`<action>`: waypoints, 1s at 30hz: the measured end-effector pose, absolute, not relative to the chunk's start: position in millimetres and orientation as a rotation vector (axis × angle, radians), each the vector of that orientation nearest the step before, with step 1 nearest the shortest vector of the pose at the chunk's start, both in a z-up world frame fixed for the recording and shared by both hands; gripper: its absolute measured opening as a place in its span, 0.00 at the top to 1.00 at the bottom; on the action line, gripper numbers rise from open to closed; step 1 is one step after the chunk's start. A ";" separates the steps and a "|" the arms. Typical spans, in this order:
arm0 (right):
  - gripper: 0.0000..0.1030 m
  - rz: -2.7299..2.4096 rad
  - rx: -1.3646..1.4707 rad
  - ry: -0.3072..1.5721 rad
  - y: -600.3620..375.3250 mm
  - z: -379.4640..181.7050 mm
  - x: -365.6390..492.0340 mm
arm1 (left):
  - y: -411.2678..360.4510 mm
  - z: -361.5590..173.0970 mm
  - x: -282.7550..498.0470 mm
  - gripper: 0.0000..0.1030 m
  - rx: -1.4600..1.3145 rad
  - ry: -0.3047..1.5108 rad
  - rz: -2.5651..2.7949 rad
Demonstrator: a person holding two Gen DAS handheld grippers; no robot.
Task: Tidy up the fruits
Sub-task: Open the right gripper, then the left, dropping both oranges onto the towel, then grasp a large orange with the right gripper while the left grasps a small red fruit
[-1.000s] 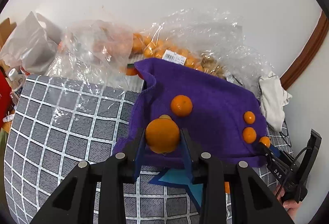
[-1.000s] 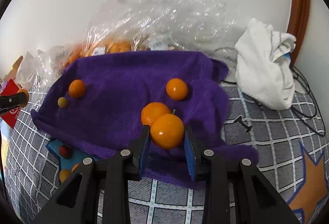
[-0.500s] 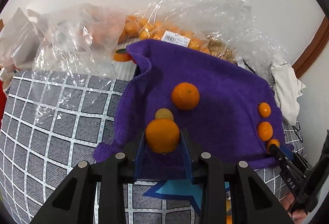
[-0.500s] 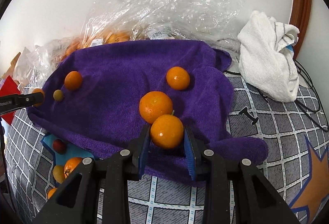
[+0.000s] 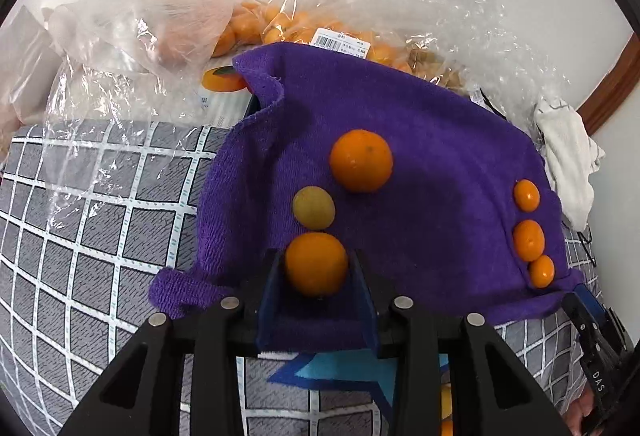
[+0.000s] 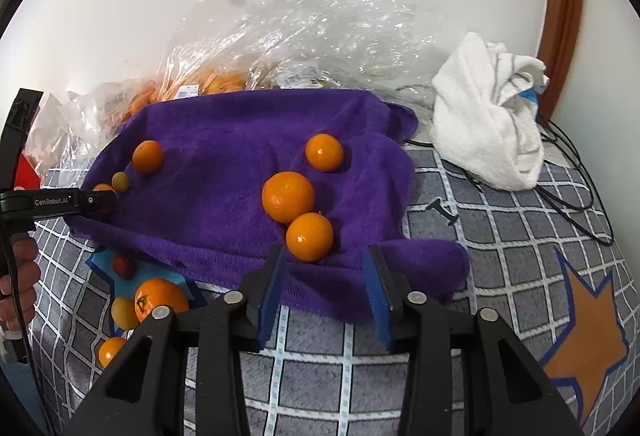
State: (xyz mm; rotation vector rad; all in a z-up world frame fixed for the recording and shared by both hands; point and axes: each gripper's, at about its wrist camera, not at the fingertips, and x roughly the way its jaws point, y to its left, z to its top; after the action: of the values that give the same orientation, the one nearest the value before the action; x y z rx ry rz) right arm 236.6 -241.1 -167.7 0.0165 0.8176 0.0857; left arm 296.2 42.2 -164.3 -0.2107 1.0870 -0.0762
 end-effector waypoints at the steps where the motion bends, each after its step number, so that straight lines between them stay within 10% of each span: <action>1: 0.60 0.084 0.019 0.820 -241.3 -167.0 234.4 | 43.3 -161.2 294.8 0.64 -0.215 1.084 -0.075; 30: 0.51 0.282 -0.088 0.890 -139.9 -186.3 200.2 | 132.2 -140.9 188.4 0.51 -0.327 0.987 -0.050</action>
State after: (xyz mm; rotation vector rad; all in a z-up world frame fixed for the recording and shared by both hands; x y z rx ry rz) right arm 200.2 -139.9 -186.3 -0.0883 0.8898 0.2823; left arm 188.4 132.2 -140.9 -0.3274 0.9868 -0.0502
